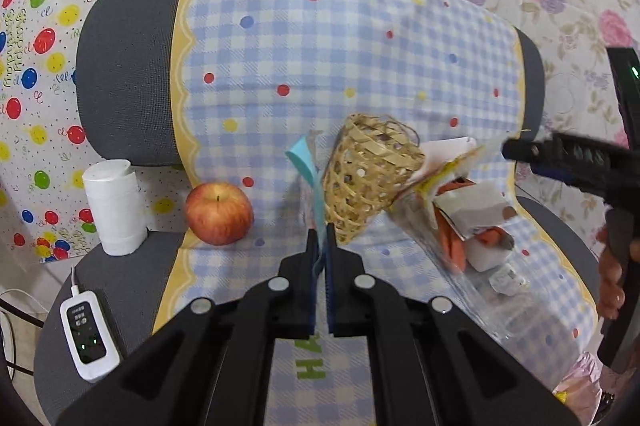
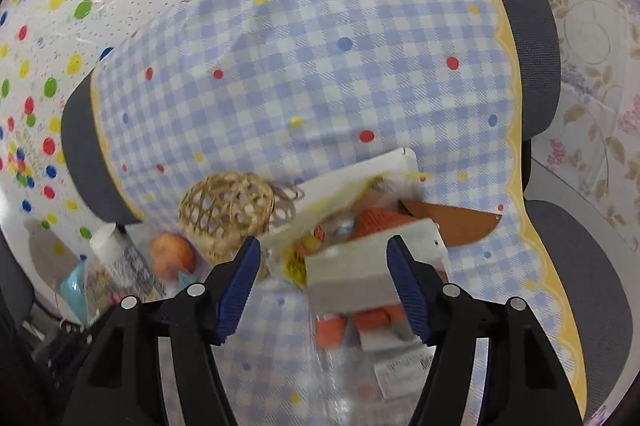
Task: Collect trash
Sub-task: 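Grasp the teal tag with the left tool while the right tool grasps the yellow snack bag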
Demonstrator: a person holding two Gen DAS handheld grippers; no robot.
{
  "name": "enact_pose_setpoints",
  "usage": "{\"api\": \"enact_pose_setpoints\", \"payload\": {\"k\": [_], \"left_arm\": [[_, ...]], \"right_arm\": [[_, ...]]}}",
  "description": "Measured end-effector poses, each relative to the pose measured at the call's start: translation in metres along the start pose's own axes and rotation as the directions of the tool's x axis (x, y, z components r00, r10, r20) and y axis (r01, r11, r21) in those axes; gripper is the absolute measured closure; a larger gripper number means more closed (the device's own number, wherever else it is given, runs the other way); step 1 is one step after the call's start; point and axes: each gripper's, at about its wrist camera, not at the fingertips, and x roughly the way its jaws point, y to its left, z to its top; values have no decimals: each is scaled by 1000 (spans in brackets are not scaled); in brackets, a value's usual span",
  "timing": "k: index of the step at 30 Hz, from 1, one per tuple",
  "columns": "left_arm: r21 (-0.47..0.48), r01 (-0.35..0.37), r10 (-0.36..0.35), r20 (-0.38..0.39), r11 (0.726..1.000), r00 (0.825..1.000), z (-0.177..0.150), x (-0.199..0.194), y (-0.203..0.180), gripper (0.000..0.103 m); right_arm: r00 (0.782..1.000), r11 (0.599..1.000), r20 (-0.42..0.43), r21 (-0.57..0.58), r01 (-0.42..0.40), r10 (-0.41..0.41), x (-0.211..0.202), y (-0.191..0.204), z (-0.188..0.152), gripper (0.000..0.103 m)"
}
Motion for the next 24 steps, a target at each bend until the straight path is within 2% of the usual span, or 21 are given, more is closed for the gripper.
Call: {"api": "enact_pose_setpoints", "payload": {"k": [3,5,6,7,8,10,13,17,21,24], "left_arm": [[14,-8,8,-1,1000,1000,7,5,2,102],[19,-8,8,2,1000,1000,10,5,2,102],[21,-8,8,5,1000,1000,12,4,3,102],[22,-7,7,8,1000,1000,13,3,3,102],[21,-5,4,12,1000,1000,13,0,3,102],[22,-4,4,16,1000,1000,14,-4,2,102],[16,2,-2,22,1000,1000,17,-13,1,102],[30,15,-18,69,999,997,27,-37,-5,102],[41,93,-97,118,995,988,38,-69,-15,102],[45,163,-168,133,986,977,40,-86,-27,102]], "right_arm": [[1000,999,7,34,25,-25,8,3,11,56],[999,997,-4,54,51,-51,13,2,16,80],[998,997,-9,61,55,-54,14,1,18,84],[998,997,-6,59,58,-57,12,2,20,95],[998,997,4,52,55,-55,9,2,21,101],[998,998,37,38,45,-46,0,5,26,101],[995,1000,101,-4,-14,14,-27,12,41,102],[977,995,205,-91,-34,52,-80,24,51,102],[946,989,315,-147,-25,71,-144,22,44,102],[927,985,372,-173,15,51,-186,12,25,102]]}}
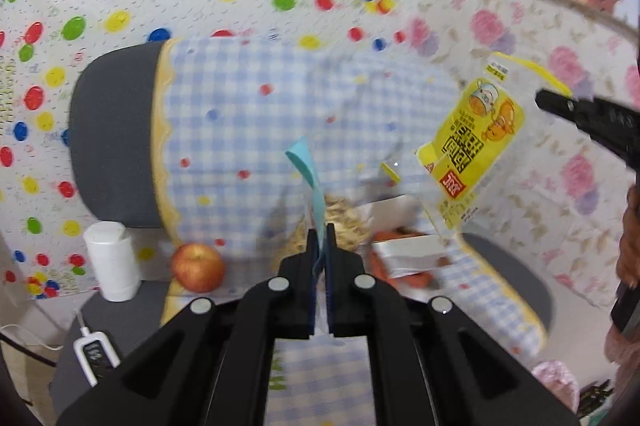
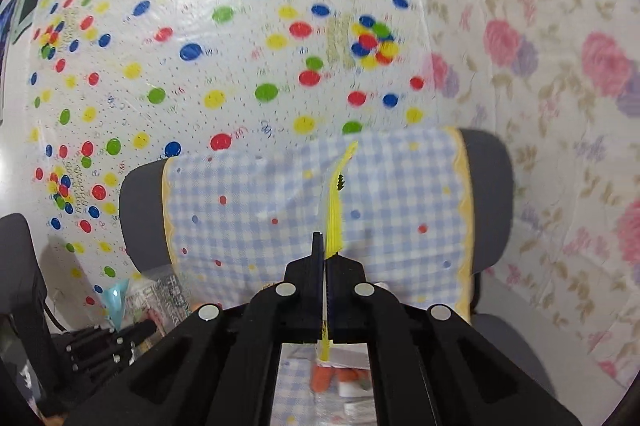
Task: Collect trash
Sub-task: 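Grasp the teal tag with the left tool while the right tool grasps the yellow snack bag, then carry both items over the bin and open both tools to drop them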
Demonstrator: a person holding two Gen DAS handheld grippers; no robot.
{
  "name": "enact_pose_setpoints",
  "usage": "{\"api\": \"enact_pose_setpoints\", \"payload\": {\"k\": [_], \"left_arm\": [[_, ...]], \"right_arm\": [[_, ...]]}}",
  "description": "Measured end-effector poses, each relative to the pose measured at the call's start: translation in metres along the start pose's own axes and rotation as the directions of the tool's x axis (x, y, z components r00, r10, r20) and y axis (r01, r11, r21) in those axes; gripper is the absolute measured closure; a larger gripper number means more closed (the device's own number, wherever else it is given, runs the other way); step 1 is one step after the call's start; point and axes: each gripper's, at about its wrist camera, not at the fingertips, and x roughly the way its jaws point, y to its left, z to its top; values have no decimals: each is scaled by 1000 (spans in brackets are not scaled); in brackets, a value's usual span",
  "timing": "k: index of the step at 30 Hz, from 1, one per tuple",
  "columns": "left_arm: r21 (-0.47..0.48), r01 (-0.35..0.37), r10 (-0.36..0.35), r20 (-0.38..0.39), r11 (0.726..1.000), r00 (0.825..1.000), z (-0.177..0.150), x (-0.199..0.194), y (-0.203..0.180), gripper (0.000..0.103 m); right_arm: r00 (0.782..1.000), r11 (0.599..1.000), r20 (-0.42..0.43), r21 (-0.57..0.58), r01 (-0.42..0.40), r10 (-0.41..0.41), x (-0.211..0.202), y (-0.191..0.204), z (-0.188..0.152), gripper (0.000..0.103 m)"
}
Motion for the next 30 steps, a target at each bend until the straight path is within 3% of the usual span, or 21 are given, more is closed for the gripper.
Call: {"api": "enact_pose_setpoints", "payload": {"k": [8,14,18,22,30], "left_arm": [[72,73,-74,7,995,997,-30,-23,-65,102],[158,201,-197,-42,967,979,-69,-29,-141,102],[197,328,-313,-103,924,944,-84,-26,-192,102],[224,462,-437,-153,858,886,-97,-27,-242,102],[267,604,-548,-257,751,796,-141,-31,-314,102]], "right_arm": [[995,994,-37,46,94,-93,-75,-44,-67,102],[968,968,-85,62,241,-236,-122,-81,-111,102],[938,937,-94,68,342,-335,-163,-105,-122,102],[896,895,-104,68,440,-433,-209,-123,-137,102],[795,793,-178,102,601,-580,-275,-154,-184,102]]}}
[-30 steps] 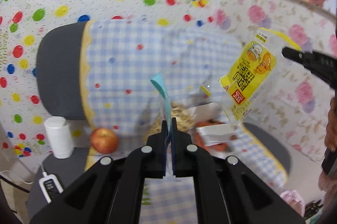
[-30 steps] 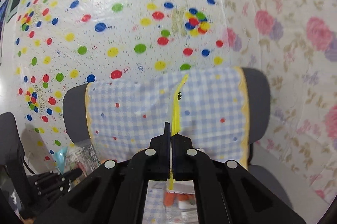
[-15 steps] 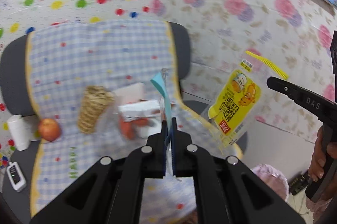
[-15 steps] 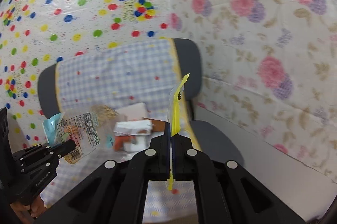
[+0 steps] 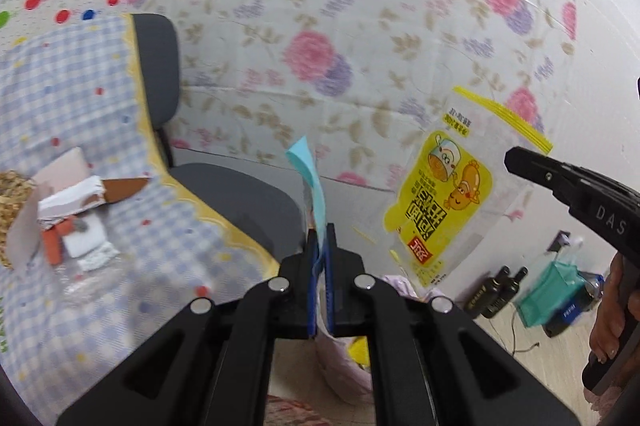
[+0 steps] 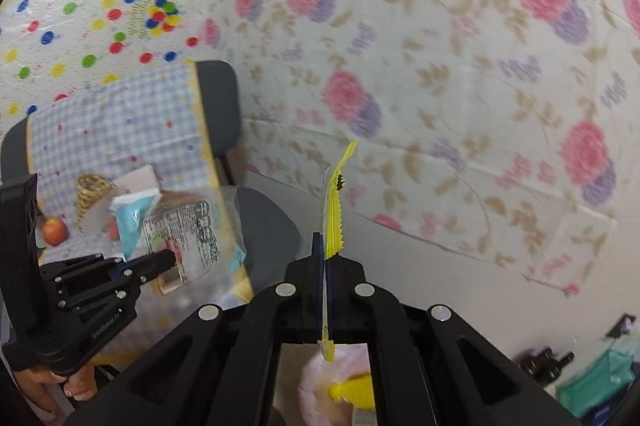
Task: Collect trash
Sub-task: 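Carry both items over the bin and open both tools to drop them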
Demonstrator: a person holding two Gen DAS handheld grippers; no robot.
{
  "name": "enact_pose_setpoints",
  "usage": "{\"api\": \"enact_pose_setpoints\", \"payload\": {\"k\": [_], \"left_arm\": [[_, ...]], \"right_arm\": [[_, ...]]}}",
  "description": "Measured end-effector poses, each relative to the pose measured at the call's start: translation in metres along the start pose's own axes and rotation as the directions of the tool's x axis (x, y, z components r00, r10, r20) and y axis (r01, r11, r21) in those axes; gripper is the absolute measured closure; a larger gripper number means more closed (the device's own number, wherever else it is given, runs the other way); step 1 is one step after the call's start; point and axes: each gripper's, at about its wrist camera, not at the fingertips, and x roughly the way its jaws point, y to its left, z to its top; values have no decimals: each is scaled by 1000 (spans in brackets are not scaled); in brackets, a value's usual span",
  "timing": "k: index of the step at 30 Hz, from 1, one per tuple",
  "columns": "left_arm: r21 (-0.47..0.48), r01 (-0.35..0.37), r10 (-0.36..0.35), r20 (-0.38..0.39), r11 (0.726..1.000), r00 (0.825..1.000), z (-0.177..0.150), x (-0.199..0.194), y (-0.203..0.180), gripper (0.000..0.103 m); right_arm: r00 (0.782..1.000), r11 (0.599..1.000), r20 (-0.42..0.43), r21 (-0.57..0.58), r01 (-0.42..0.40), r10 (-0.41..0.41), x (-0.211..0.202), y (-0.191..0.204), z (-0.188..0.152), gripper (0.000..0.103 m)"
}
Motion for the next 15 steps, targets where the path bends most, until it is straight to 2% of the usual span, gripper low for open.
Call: {"api": "enact_pose_setpoints", "payload": {"k": [3,7,15], "left_arm": [[28,58,-57,-48,998,997,-16,19,-23,102],[43,128,-122,-125,991,985,-37,49,-48,102],[70,174,-150,-263,982,953,-72,113,-80,101]], "right_arm": [[997,999,-57,25,45,-44,3,-20,-25,101],[989,994,-131,81,79,-68,14,-45,-60,101],[968,982,-225,125,143,-113,36,-78,-109,101]]}}
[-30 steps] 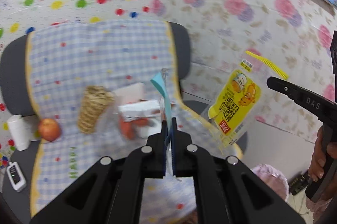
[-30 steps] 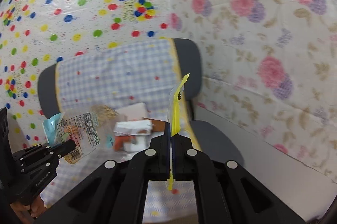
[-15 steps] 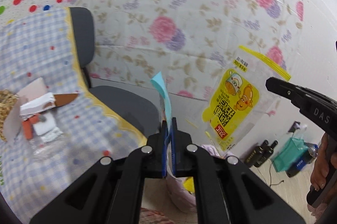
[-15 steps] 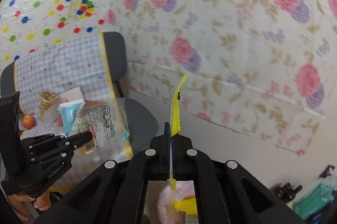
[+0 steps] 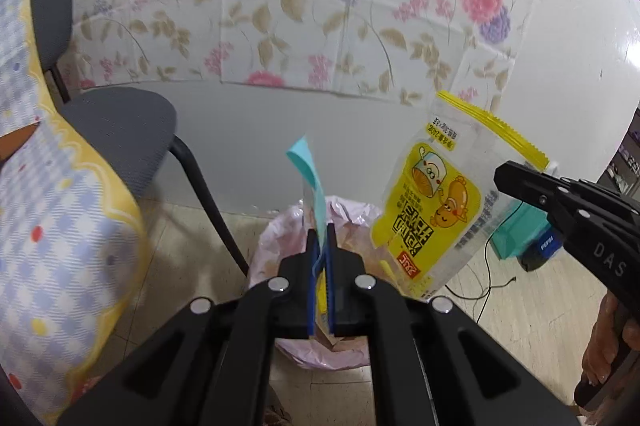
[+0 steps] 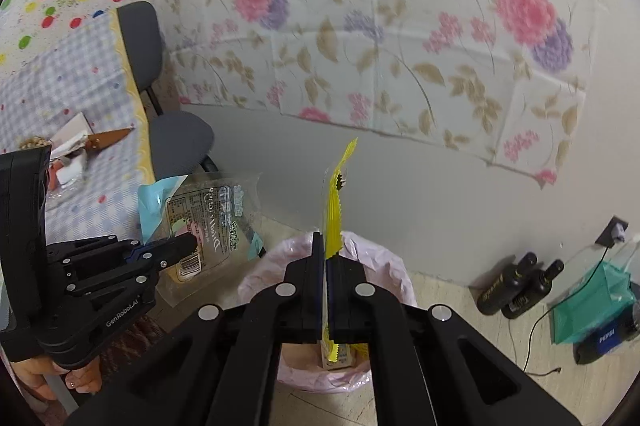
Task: Collect trash
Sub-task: 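Carry both items over the bin and open both tools to drop them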
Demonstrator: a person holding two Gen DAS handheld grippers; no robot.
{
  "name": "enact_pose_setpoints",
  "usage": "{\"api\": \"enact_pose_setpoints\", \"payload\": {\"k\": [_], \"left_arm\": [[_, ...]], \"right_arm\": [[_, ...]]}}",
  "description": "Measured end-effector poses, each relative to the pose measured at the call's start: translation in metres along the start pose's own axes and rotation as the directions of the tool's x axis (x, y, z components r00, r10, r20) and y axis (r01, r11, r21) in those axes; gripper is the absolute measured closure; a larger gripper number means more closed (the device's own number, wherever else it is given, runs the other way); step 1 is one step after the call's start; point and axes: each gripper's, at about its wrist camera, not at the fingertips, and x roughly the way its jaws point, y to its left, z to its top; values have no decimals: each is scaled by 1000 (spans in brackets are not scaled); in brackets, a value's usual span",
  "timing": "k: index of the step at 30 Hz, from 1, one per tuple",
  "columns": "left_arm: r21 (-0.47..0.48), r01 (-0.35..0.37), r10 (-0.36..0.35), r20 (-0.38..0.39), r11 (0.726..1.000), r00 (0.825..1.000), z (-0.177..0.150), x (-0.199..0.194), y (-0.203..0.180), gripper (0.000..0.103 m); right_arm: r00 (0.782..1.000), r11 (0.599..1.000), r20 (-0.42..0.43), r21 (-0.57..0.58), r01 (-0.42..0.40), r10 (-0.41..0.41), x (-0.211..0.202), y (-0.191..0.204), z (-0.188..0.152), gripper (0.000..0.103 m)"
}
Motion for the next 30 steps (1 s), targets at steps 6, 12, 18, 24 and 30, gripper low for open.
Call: {"api": "enact_pose_setpoints", "payload": {"k": [6,12,18,24,30], "left_arm": [[21,18,-17,-55,1000,998,1,40,-5,99],[19,4,-3,-60,1000,998,4,51,2,60],[-42,-59,59,-17,997,998,15,14,33,55],[-164,-184,189,15,969,982,12,-51,83,46],[-271,-355,377,30,895,926,-3,-118,141,43]], "right_arm": [[998,1000,-62,29,7,-6,37,-20,-10,101],[995,998,-104,69,15,-7,65,-30,-12,91],[997,999,-68,43,33,-30,49,-27,3,70],[999,1000,38,2,-28,28,11,4,36,70],[975,971,44,-114,-210,216,15,79,64,70]]}}
